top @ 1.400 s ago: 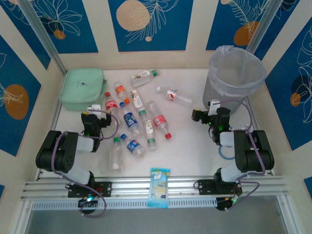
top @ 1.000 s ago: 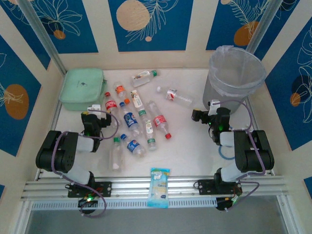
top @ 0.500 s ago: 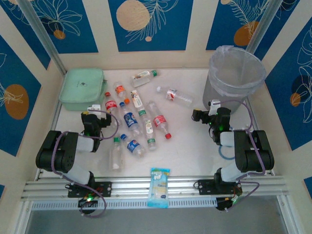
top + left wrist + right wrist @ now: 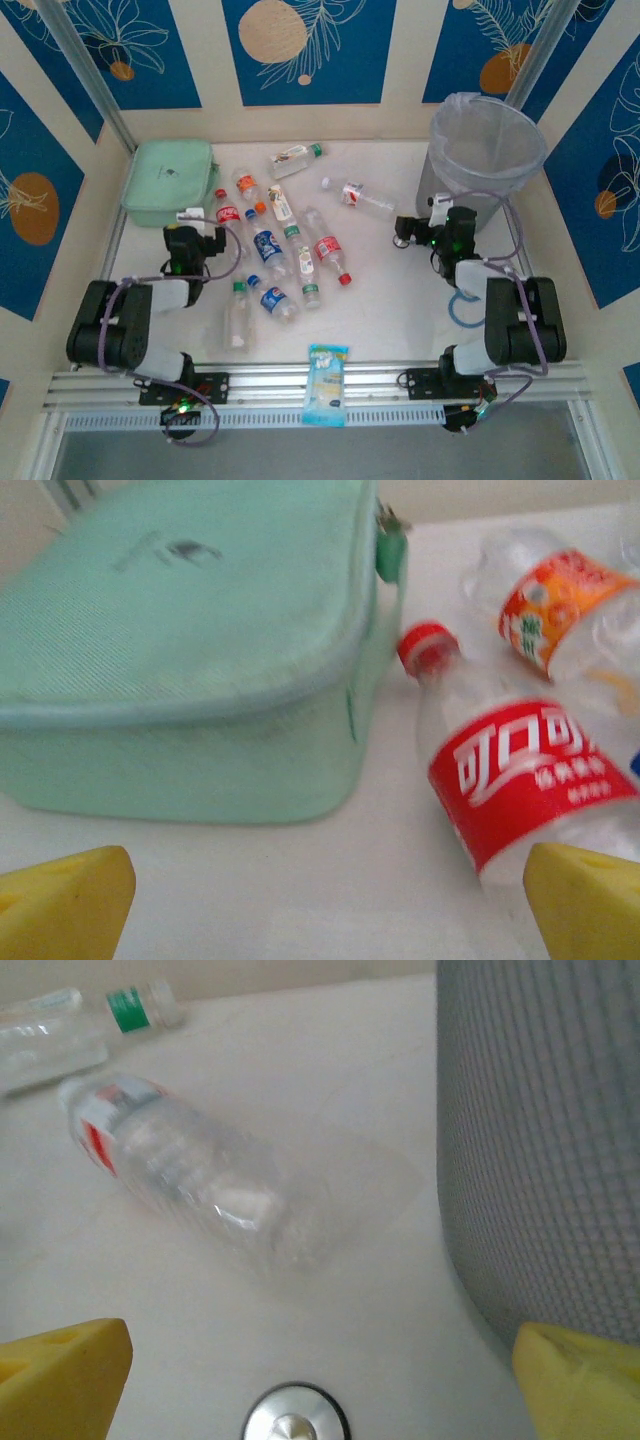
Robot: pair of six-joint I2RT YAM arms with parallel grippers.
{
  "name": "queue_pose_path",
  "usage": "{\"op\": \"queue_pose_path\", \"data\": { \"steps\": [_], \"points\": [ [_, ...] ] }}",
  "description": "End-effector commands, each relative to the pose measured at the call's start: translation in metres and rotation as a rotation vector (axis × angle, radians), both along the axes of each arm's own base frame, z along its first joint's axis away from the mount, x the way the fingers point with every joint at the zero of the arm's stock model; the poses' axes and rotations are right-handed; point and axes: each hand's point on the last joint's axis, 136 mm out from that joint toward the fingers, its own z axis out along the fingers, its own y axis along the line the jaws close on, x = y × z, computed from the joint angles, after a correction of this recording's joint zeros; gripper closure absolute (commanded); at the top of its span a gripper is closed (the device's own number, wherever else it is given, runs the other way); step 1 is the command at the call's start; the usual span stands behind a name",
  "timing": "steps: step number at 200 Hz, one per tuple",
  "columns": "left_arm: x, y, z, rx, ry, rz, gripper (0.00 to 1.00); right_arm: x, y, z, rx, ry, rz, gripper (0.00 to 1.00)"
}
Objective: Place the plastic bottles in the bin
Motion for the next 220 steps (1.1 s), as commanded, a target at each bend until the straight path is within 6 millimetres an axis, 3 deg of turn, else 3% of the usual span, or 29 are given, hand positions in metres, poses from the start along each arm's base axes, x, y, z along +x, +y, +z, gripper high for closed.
{"op": "queue_pose_path", "data": {
  "steps": [1, 28, 52, 84, 99, 118, 133, 156, 183, 203, 220],
  "points": [
    [-0.002, 0.014, 0.054, 0.012, -0.028, 0.084, 0.01, -0.01, 0.008, 0.033, -0.016, 0.003, 0.029, 0.01],
    [-0.016, 0.018, 0.093, -0.026, 0.103, 0.126, 0.01, -0.03, 0.01, 0.057, -0.024, 0.078, -0.044, 0.01],
    [-0.032, 0.001, 0.103, -0.147, 0.277, 0.085, 0.0, -0.05, 0.004, 0.067, -0.059, 0.176, -0.141, 0.01],
    [-0.056, -0.038, 0.08, -0.319, 0.557, -0.021, 0.1, -0.07, 0.034, 0.074, -0.028, 0.29, -0.058, 0.01],
    [-0.064, -0.06, 0.069, -0.41, 0.636, -0.051, 0.16, -0.078, 0.045, 0.073, -0.017, 0.365, -0.027, 0.01],
    [-0.074, -0.081, 0.056, -0.427, 0.686, -0.044, 0.18, -0.085, 0.058, 0.076, 0.017, 0.469, 0.008, 0.01],
    [-0.077, -0.086, 0.045, -0.401, 0.708, -0.013, 0.19, -0.089, 0.068, 0.081, 0.033, 0.501, 0.035, 0.0],
    [-0.073, -0.094, 0.024, -0.392, 0.763, 0.008, 0.23, -0.088, 0.079, 0.091, 0.062, 0.521, 0.056, 0.1],
    [-0.064, -0.101, -0.003, -0.429, 0.777, 0.032, 0.39, -0.088, 0.087, 0.103, 0.078, 0.551, 0.082, 0.17],
    [-0.058, -0.1, -0.018, -0.419, 0.788, 0.052, 0.4, -0.09, 0.091, 0.114, 0.096, 0.549, 0.099, 0.21],
    [-0.052, -0.102, -0.029, -0.417, 0.805, 0.058, 0.39, -0.094, 0.094, 0.125, 0.12, 0.533, 0.115, 0.31]
  ]
}}
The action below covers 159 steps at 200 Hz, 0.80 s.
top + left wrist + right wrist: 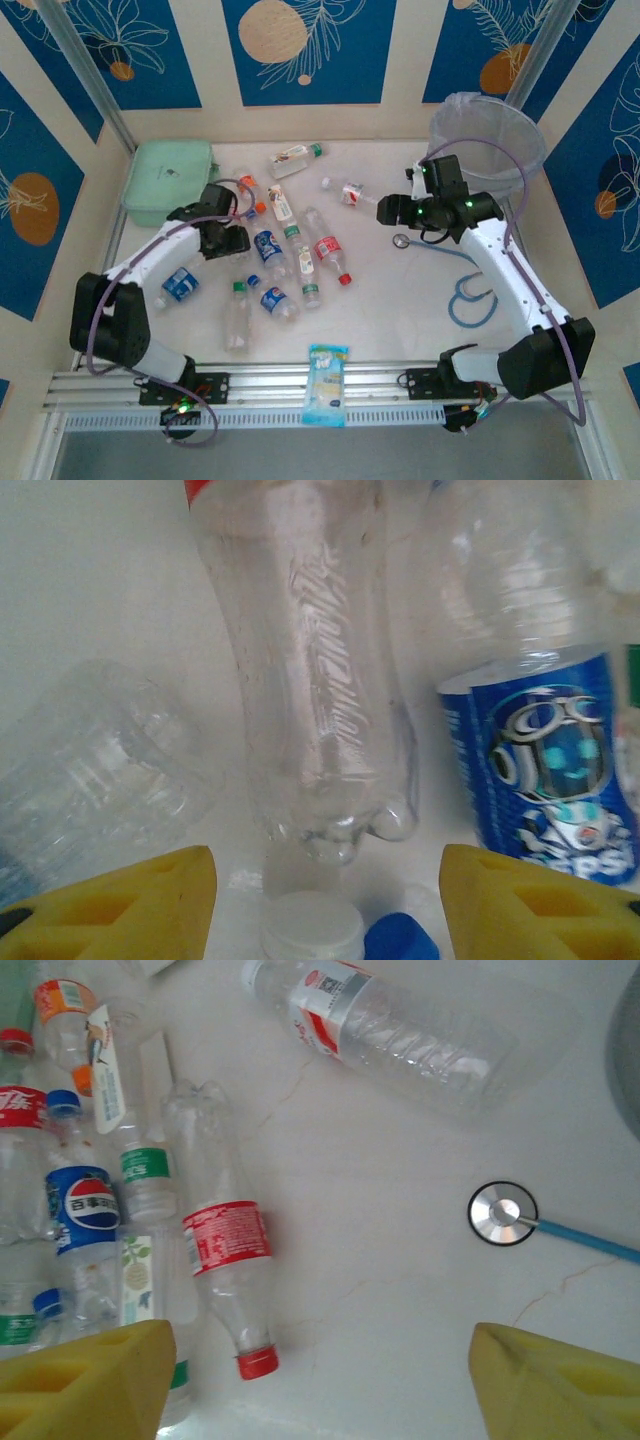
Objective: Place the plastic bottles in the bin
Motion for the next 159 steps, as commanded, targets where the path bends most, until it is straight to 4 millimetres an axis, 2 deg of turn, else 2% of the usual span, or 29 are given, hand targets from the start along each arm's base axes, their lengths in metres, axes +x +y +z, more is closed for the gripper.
{"op": "queue_pose_path", "data": {
  "steps": [1, 25, 54, 97, 130, 159],
  "points": [
    [0.011, -0.004, -0.01, -0.01, -0.007, 0.027, 0.39, -0.016, 0.009, 0.013, 0.056, 0.032, 0.034, 0.31],
    [0.016, -0.005, -0.024, -0.008, 0.001, 0.036, 0.38, -0.018, 0.011, 0.023, 0.078, 0.023, 0.044, 0.34],
    [0.021, -0.003, -0.036, 0.013, 0.007, 0.044, 0.39, -0.022, 0.014, 0.032, 0.107, 0.021, 0.055, 0.29],
    [0.02, 0.0, -0.042, 0.026, 0.011, 0.058, 0.59, -0.028, 0.026, 0.048, 0.196, 0.001, 0.086, 0.26],
    [0.021, -0.002, -0.026, 0.012, -0.02, 0.054, 0.67, -0.029, 0.039, 0.06, 0.271, -0.009, 0.12, 0.28],
    [0.021, -0.011, 0.02, -0.019, -0.096, 0.011, 0.68, -0.026, 0.055, 0.07, 0.345, -0.01, 0.156, 0.3]
  ]
}}
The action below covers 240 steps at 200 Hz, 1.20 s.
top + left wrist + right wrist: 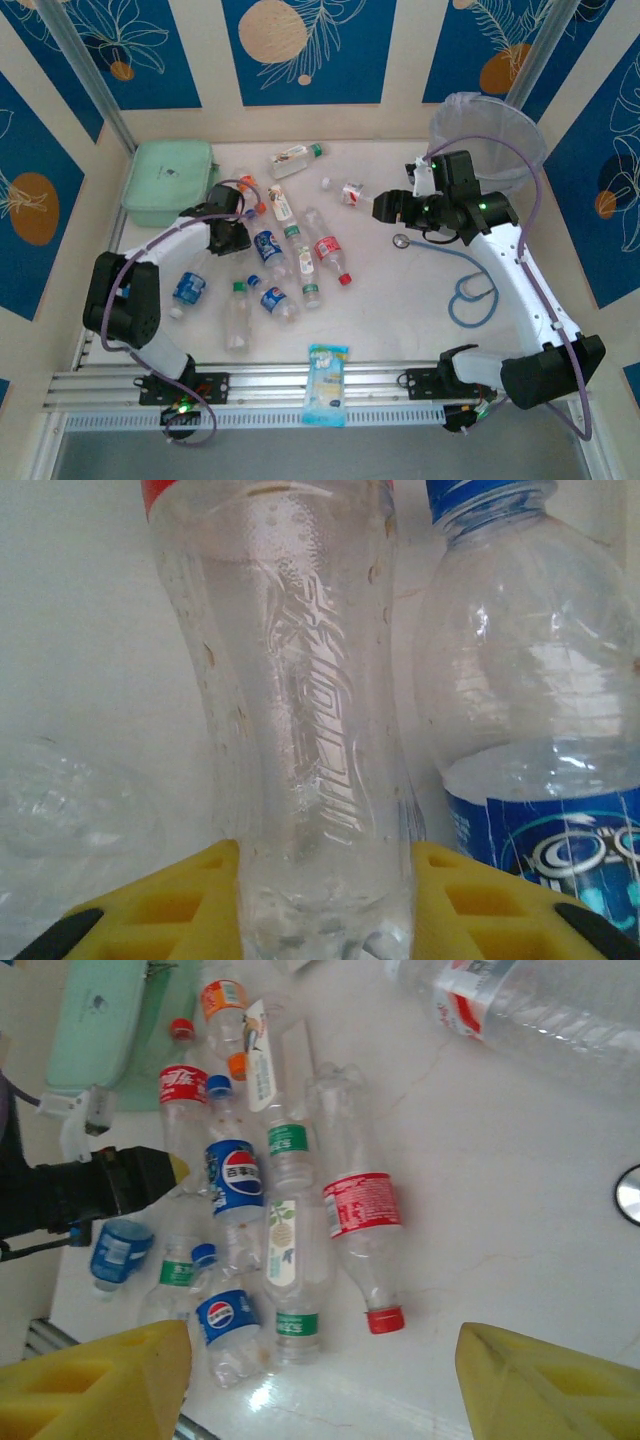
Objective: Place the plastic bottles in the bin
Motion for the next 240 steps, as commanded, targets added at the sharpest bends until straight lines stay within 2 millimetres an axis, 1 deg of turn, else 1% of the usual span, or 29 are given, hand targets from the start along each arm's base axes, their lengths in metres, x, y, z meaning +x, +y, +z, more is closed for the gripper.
{"op": "queue_pose_path", "data": {
  "steps": [1, 20, 29, 43, 63, 73, 96, 117, 131, 147, 168, 188, 213, 228, 240],
  "points": [
    [-0.004, -0.005, 0.044, -0.008, -0.07, -0.034, 0.68, -0.001, 0.022, 0.026, 0.116, -0.026, 0.058, 0.3],
    [-0.006, -0.018, 0.078, -0.041, -0.128, -0.087, 0.68, 0.003, 0.038, 0.028, 0.17, -0.006, 0.098, 0.32],
    [-0.008, -0.031, 0.093, -0.074, -0.157, -0.131, 0.68, 0.005, 0.047, 0.029, 0.192, 0.009, 0.117, 0.33],
    [-0.013, -0.061, 0.115, -0.149, -0.202, -0.244, 0.68, 0.009, 0.064, 0.03, 0.222, 0.022, 0.157, 0.33],
    [-0.025, -0.116, 0.151, -0.312, -0.279, -0.441, 0.68, 0.018, 0.085, 0.035, 0.277, 0.021, 0.193, 0.33],
    [-0.031, -0.138, 0.168, -0.404, -0.312, -0.504, 0.68, 0.024, 0.092, 0.038, 0.307, 0.021, 0.198, 0.33],
    [-0.038, -0.175, 0.198, -0.601, -0.366, -0.56, 0.69, 0.038, 0.104, 0.036, 0.343, 0.021, 0.196, 0.26],
    [-0.044, -0.201, 0.213, -0.724, -0.387, -0.609, 0.69, 0.045, 0.115, 0.033, 0.369, 0.028, 0.222, 0.18],
    [-0.047, -0.211, 0.219, -0.774, -0.394, -0.628, 0.7, 0.051, 0.119, 0.027, 0.365, 0.045, 0.222, 0.17],
    [-0.049, -0.216, 0.225, -0.804, -0.405, -0.638, 0.71, 0.056, 0.119, 0.018, 0.344, 0.067, 0.207, 0.16],
    [-0.053, -0.22, 0.226, -0.816, -0.402, -0.657, 0.72, 0.063, 0.121, 0.018, 0.362, 0.053, 0.205, 0.21],
    [-0.055, -0.225, 0.222, -0.831, -0.381, -0.666, 0.73, 0.069, 0.119, 0.02, 0.363, 0.052, 0.197, 0.33],
    [-0.054, -0.225, 0.218, -0.829, -0.378, -0.656, 0.73, 0.071, 0.109, 0.026, 0.336, 0.026, 0.179, 0.52],
    [-0.054, -0.225, 0.219, -0.833, -0.385, -0.657, 0.72, 0.072, 0.102, 0.034, 0.32, 0.0, 0.172, 0.57],
    [-0.053, -0.226, 0.22, -0.837, -0.385, -0.655, 0.65, 0.074, 0.092, 0.042, 0.31, -0.022, 0.158, 0.58]
  ]
}}
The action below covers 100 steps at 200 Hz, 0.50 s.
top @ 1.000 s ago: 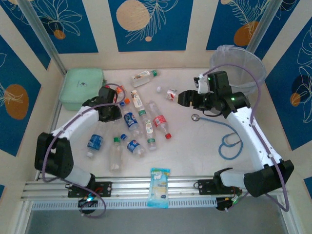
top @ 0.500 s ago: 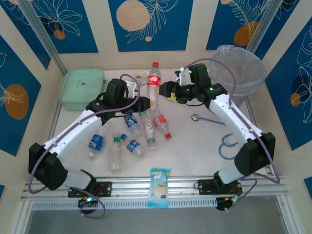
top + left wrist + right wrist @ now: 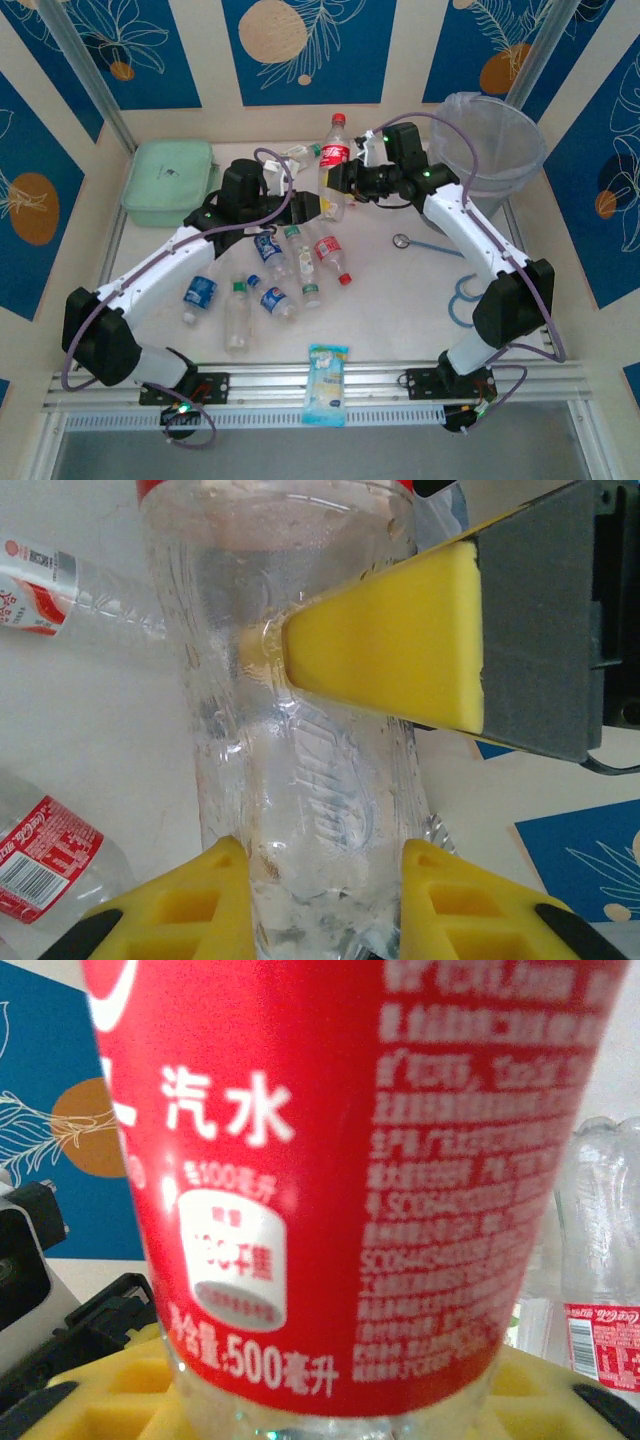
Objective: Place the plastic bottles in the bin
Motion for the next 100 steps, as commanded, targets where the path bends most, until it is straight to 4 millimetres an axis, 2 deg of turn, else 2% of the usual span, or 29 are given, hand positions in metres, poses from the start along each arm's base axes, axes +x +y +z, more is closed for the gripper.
{"op": "queue_pose_path", "data": {
  "steps": [1, 27, 40, 61, 86, 100],
  "points": [
    [-0.008, -0.01, 0.002, -0.031, 0.002, -0.053, 0.64, 0.007, -0.019, 0.031, -0.007, -0.086, -0.03, 0.58],
    [-0.003, -0.007, 0.0, -0.045, 0.017, -0.025, 0.39, 0.015, -0.053, 0.055, -0.057, -0.171, -0.115, 0.64],
    [-0.001, -0.001, -0.006, -0.023, 0.039, 0.003, 0.3, 0.02, -0.081, 0.067, -0.12, -0.22, -0.185, 0.65],
    [0.006, 0.02, -0.025, 0.077, 0.074, 0.085, 0.27, 0.025, -0.138, 0.086, -0.281, -0.302, -0.332, 0.71],
    [0.011, 0.064, -0.056, 0.319, 0.101, 0.212, 0.26, 0.029, -0.209, 0.109, -0.437, -0.371, -0.523, 0.83],
    [0.009, 0.088, -0.064, 0.471, 0.078, 0.251, 0.25, 0.033, -0.239, 0.12, -0.472, -0.407, -0.612, 0.92]
  ]
}}
